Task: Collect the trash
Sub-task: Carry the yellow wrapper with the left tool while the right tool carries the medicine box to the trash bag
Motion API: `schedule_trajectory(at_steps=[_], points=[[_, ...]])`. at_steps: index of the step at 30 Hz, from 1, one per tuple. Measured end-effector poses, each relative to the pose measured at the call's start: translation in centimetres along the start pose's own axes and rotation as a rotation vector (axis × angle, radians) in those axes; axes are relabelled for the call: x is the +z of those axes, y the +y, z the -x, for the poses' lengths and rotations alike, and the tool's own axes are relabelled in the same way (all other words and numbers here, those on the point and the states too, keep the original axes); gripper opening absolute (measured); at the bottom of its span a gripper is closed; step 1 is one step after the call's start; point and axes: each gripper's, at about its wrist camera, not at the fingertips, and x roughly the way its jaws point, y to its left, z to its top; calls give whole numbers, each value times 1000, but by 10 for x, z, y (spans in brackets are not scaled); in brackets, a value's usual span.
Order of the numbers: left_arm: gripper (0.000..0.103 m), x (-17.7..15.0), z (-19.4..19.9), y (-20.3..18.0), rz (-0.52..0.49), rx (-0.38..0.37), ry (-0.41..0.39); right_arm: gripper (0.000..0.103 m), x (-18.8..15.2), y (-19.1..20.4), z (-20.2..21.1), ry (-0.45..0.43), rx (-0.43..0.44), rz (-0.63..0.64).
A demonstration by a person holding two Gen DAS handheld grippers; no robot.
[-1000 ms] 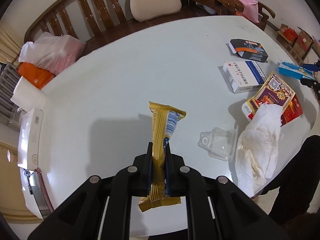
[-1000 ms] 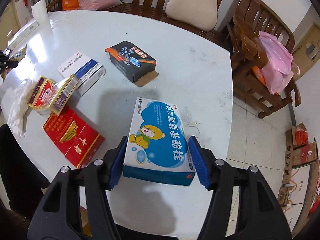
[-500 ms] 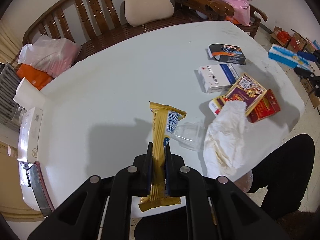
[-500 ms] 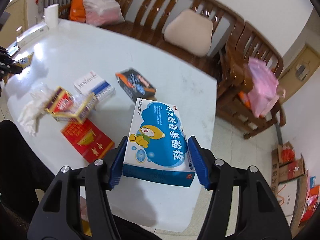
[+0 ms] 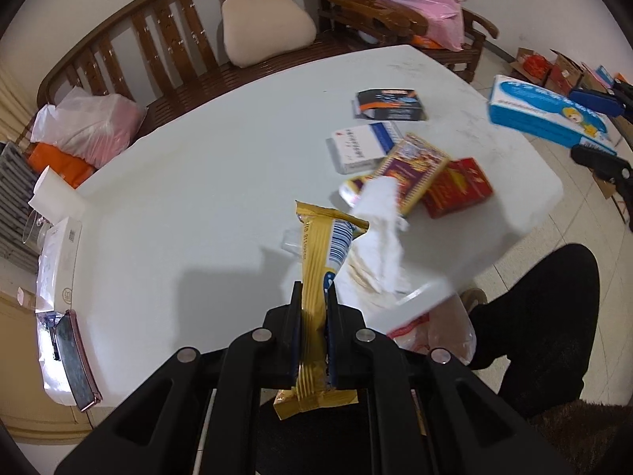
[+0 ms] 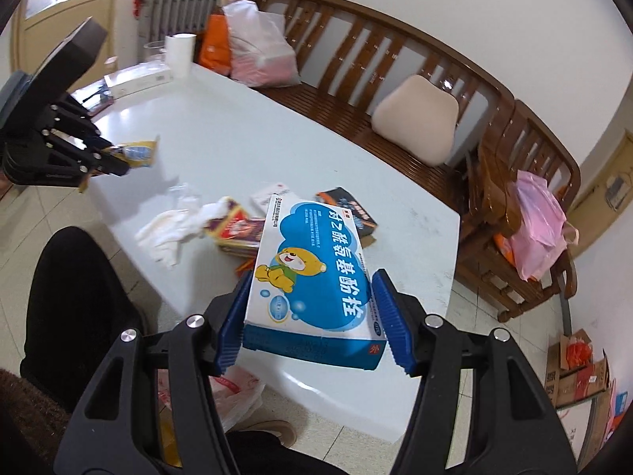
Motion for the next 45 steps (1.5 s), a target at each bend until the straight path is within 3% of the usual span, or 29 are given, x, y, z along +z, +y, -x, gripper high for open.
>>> schedule_trajectory(at_steps=[11, 24, 32, 45], points=[[11, -39, 20, -49, -52, -20, -11, 59, -27, 45, 28, -12, 47, 57], [11, -81, 0, -97, -88, -81, 12, 59, -73, 88, 24, 51, 121, 89], [11, -103, -27, -115, -89, -131, 44, 59, -98, 106, 16, 90, 153, 99], [11, -129, -102, -135, -60, -165, 124, 59, -142, 127, -37, 199, 196, 90]])
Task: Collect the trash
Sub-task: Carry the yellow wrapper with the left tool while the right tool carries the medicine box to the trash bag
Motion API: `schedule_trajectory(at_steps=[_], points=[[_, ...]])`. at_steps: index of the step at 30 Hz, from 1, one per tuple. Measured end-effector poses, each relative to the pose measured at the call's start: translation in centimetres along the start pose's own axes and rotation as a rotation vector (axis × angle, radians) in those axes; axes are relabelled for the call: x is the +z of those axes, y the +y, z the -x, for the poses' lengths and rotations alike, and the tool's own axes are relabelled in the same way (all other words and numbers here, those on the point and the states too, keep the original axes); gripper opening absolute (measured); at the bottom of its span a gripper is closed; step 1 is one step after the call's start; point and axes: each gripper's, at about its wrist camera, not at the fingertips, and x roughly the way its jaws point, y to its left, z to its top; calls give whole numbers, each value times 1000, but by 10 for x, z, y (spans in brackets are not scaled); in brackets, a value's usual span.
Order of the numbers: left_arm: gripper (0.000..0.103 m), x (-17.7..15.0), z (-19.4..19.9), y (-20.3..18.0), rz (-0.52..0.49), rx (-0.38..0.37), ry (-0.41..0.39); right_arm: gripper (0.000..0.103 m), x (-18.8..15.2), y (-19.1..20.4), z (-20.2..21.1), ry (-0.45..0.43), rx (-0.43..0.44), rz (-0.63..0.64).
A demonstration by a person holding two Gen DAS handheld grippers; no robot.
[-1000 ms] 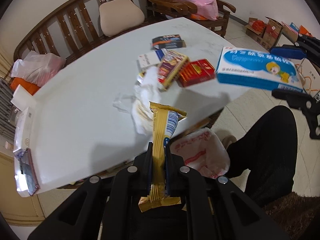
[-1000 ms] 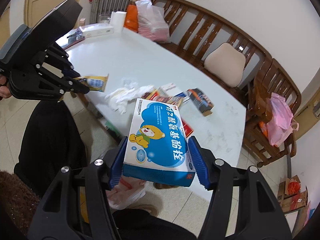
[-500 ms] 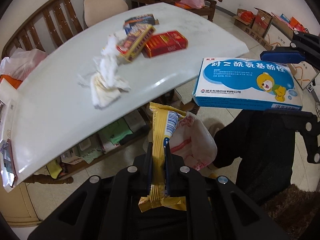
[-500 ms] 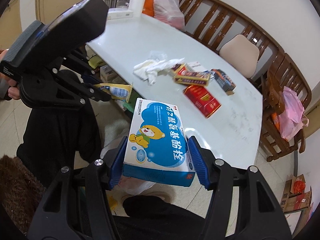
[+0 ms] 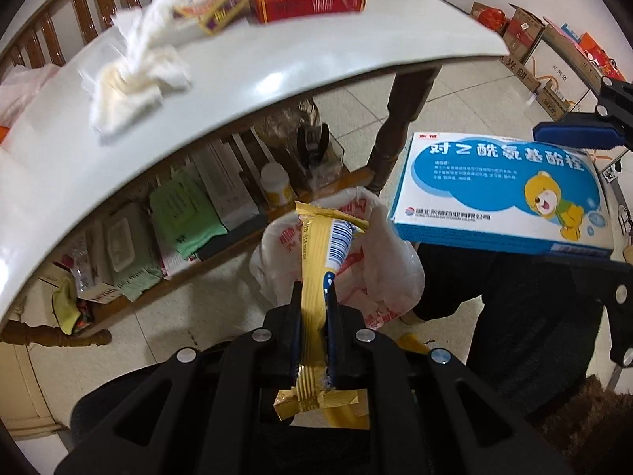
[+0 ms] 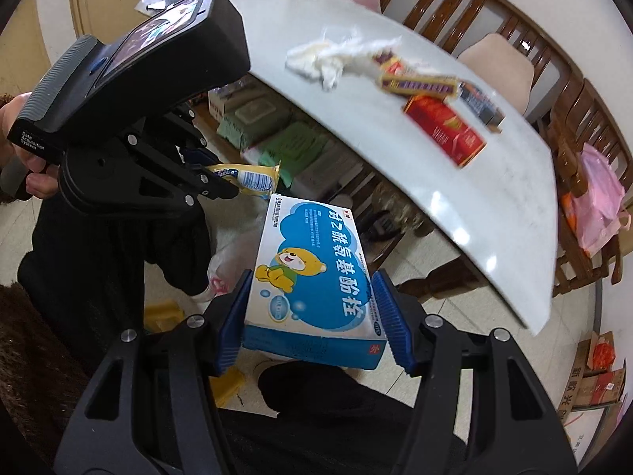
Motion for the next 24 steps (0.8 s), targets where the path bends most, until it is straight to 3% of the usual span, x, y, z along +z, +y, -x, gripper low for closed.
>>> schedule_trajectory(at_steps=[24], points=[[11, -1, -118, 10, 66, -80, 188, 59, -21, -11, -122, 157, 91, -33]])
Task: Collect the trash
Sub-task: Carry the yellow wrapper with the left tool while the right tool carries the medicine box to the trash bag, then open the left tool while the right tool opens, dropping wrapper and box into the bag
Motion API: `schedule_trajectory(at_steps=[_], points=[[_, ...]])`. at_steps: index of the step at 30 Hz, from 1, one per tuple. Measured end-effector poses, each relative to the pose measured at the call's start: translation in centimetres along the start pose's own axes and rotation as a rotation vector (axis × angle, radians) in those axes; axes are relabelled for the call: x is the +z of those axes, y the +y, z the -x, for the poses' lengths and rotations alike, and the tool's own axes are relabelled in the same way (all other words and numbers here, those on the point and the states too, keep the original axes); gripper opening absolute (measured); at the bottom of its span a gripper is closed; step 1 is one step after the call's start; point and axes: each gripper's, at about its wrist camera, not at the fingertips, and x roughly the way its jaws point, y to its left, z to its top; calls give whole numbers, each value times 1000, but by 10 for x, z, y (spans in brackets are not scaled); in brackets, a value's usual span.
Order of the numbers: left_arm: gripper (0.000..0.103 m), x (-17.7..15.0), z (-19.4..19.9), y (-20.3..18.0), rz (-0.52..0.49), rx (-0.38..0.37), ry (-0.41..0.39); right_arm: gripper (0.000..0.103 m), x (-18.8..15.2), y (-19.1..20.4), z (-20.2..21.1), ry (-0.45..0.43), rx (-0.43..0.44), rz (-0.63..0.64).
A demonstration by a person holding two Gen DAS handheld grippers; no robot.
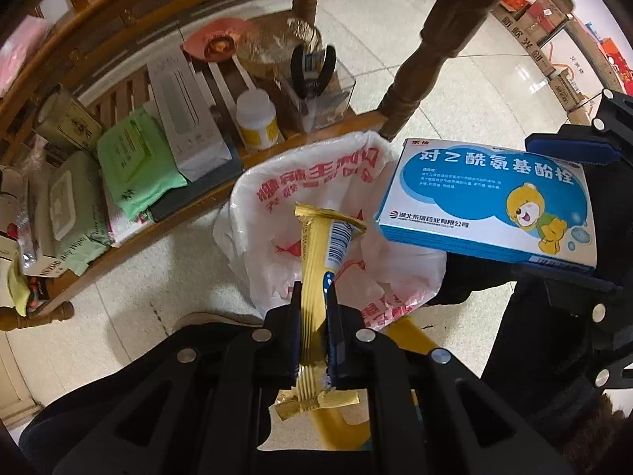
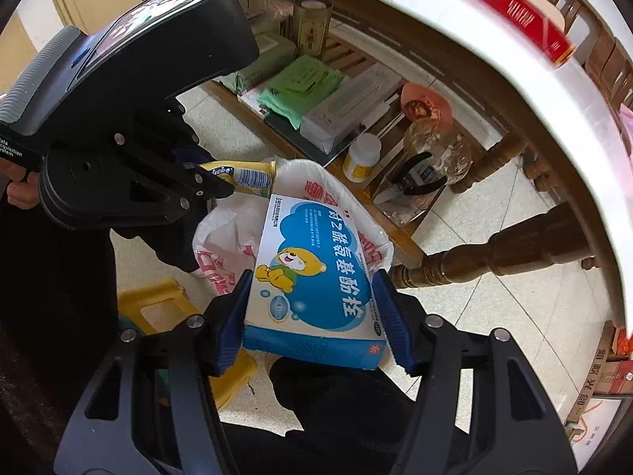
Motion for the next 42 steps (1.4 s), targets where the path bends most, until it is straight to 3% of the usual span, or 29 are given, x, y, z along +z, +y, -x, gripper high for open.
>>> schedule_trajectory(at_steps=[27, 42], points=[[11, 46, -132, 26, 84, -70, 248, 59, 4, -23, -132, 194, 86, -11], [11, 48, -166, 26, 90, -91, 316, 60, 6, -16, -178, 274, 151, -4]])
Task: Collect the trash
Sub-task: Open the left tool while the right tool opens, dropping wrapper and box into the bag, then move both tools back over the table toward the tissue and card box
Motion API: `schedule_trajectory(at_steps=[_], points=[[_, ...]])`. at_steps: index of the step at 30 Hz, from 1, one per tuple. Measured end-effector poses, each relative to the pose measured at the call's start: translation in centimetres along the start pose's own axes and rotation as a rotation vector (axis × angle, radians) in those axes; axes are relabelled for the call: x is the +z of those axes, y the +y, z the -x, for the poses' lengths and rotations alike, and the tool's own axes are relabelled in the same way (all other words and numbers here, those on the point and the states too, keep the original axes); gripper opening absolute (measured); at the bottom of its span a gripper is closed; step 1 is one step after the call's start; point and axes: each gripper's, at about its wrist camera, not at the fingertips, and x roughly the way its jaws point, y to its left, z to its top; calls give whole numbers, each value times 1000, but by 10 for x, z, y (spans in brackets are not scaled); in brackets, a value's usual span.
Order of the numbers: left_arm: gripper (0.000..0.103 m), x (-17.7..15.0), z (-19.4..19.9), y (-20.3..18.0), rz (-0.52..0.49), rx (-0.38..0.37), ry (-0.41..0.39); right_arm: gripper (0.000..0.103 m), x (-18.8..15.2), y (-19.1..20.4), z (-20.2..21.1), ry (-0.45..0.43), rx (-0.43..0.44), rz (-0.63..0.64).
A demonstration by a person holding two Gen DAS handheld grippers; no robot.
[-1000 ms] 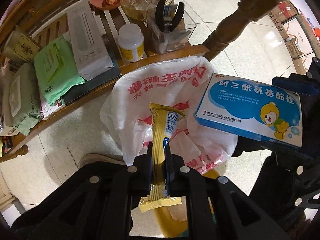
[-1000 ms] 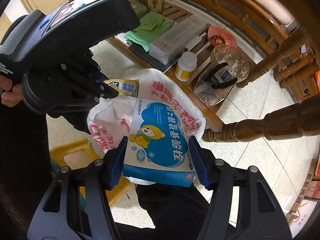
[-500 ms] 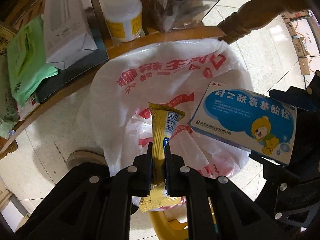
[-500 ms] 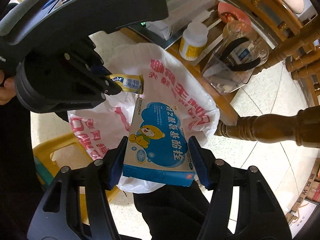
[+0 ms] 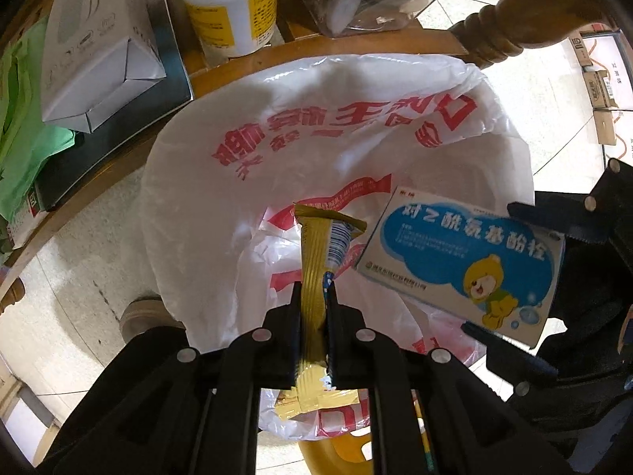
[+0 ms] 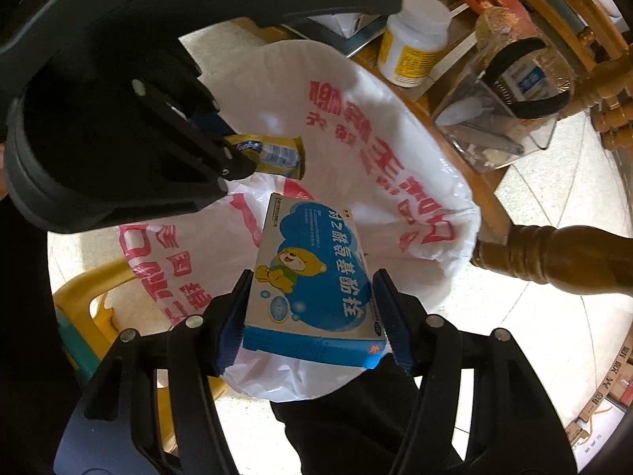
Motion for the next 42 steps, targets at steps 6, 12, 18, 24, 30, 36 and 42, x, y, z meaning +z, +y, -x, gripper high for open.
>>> schedule_trajectory(at_steps=[6, 12, 18, 24, 30, 36, 42], points=[[11, 0, -4, 7, 0, -6, 7, 60, 4, -1, -3, 4, 17, -1], [22, 3, -1, 5, 11, -3, 12, 60, 5, -10, -5, 1, 20, -21], [39, 4, 3, 5, 5, 19, 0, 67, 5, -13, -7, 4, 15, -23], [45, 6, 7, -2, -5, 32, -5, 71, 3, -14, -4, -4, 20, -29], [60, 3, 20, -9, -29, 73, -39, 77, 4, -8, 6, -25, 21, -9], [79, -26, 53, -16, -43, 212, -94, 82, -9, 0, 43, -84, 11, 0], [81, -82, 121, -23, -45, 203, -172, 83, -37, 18, 123, -192, -2, 45]])
